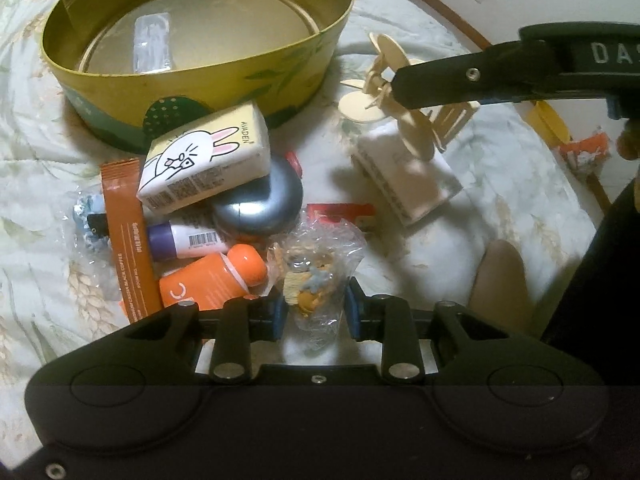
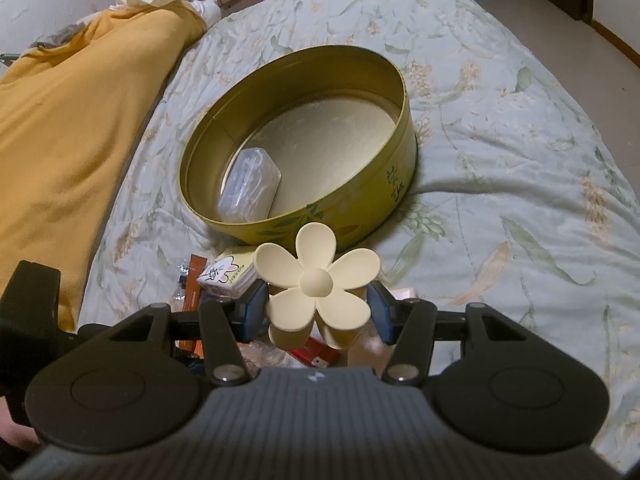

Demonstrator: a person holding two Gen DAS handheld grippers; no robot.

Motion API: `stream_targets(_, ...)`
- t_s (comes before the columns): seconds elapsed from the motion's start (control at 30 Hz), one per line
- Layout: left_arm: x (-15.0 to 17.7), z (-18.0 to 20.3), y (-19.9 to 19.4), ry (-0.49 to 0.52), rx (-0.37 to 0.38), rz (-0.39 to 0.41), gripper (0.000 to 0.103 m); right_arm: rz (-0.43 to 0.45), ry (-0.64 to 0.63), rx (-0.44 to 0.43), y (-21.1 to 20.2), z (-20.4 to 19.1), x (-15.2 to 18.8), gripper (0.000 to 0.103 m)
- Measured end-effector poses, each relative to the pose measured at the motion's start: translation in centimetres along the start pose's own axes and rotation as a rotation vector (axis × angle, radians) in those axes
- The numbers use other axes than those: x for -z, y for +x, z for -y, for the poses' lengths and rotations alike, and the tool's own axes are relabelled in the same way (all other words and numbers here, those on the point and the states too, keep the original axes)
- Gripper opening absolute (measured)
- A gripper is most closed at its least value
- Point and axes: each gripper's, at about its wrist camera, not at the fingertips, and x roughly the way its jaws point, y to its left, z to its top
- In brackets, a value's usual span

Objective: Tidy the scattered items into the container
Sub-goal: 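Carry the flower clip over the tin and release it inside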

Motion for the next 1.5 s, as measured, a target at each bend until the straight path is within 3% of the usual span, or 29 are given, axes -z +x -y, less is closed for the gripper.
stream_targets(0.37,0.1,0.2,-1.8,0.029,0.021,-0.005,0.026,0.030,-0.017,0.025,-0.8,-0.2,-0.8,0.057)
stream_targets(0.7,0.1,-0.2,-2.6,0.036,0.036,-0.004,0.026,0.079,-0.068,0.036,-1.8,-1.9,-4.5,0.057)
stream_targets(1.2,0.0,-0.2,-2.8,0.047,0.052,-0.002,0.026,0.071,-0.147,0.066,1.8,-6.1,-9.5,0.057)
stream_targets(1.23,0.0,-0.2,-2.8,0.046,0.052,-0.001,0.026,0.066,-0.147,0.068,2.2,-6.1,-9.8,0.059)
stream_targets(1.3,0.0,-0.3,-2.9,0.045,0.054,0.001,0.026,0.064,-0.123,0.067,2.8,-6.0,-10.3,0.082)
stream_targets(1.37,0.0,-0.4,-2.9,0.043,0.056,0.001,0.026,0.074,-0.104,0.071,2.8,-5.8,-10.4,0.093)
stream_targets(1.5,-0.1,-0.4,-2.8,0.044,0.057,-0.002,0.026,0.087,-0.108,0.083,2.1,-5.5,-9.7,0.098)
